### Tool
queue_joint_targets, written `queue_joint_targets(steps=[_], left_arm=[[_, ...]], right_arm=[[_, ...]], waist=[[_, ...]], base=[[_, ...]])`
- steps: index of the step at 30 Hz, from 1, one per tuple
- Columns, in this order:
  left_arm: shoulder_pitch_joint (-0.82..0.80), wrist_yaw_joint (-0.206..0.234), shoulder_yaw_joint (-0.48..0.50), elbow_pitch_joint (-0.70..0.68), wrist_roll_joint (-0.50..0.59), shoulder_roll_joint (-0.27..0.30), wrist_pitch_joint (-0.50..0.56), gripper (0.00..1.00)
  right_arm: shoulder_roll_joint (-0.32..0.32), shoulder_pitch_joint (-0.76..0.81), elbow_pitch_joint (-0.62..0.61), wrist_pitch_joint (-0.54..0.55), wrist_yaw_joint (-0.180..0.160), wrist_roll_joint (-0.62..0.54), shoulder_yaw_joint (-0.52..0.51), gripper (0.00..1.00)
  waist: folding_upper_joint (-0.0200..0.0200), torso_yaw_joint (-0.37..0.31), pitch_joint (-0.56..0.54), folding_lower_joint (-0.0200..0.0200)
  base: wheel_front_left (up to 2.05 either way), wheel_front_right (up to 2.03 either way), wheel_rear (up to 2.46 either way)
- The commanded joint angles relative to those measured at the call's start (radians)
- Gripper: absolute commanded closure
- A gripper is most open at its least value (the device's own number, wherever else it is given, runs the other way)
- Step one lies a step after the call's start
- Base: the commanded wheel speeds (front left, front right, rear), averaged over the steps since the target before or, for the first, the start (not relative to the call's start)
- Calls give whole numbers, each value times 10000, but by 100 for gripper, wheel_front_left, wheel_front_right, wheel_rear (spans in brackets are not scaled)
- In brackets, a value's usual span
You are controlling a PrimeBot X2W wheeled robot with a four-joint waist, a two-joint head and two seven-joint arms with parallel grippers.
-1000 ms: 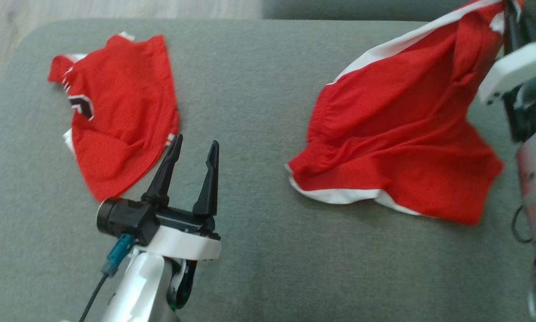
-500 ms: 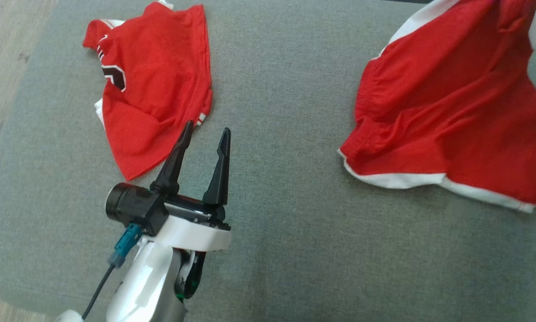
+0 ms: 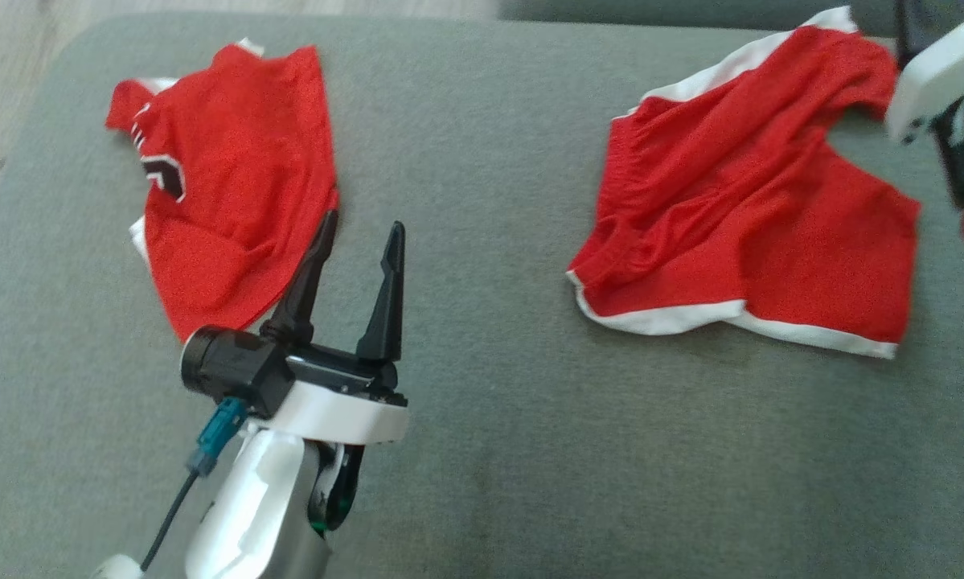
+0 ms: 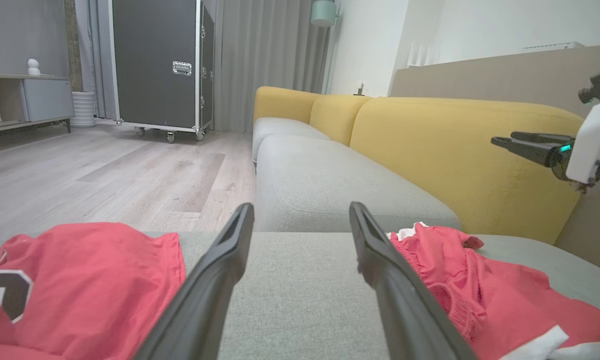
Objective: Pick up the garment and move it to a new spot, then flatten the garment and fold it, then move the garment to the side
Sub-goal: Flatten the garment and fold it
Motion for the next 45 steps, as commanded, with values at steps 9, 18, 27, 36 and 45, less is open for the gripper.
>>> queue_joint_targets(steps=[9, 18, 27, 36, 45], left_arm=[[264, 37, 803, -367, 192, 43, -51, 0], [923, -111, 1277, -337, 370, 43, -51, 0], [1154, -273, 1335, -237, 374, 43, -51, 0], [1211, -375, 1395, -70, 426, 43, -51, 0], [332, -531, 551, 1172, 909, 43, -51, 0]], right_arm=[[913, 2669, -3304, -205, -7, 1626, -423, 0], [1942, 5999, -6429, -207, -7, 1735, -675, 0], [2474, 8683, -8178, -207, -7, 2361, -733, 0], [2482, 9002, -8506, -208, -7, 2480, -440, 0], [2483, 8921, -8672, -208, -7, 2542, -639, 0]], waist=[[0, -1260, -1073, 0], [0, -2268, -1662, 0], [0, -2666, -1802, 0], [0, -2845, -1655, 0], [0, -2842, -1235, 0]], base=[[0, 0, 0], [0, 0, 0], [0, 0, 0], [0, 0, 0], [0, 0, 0]])
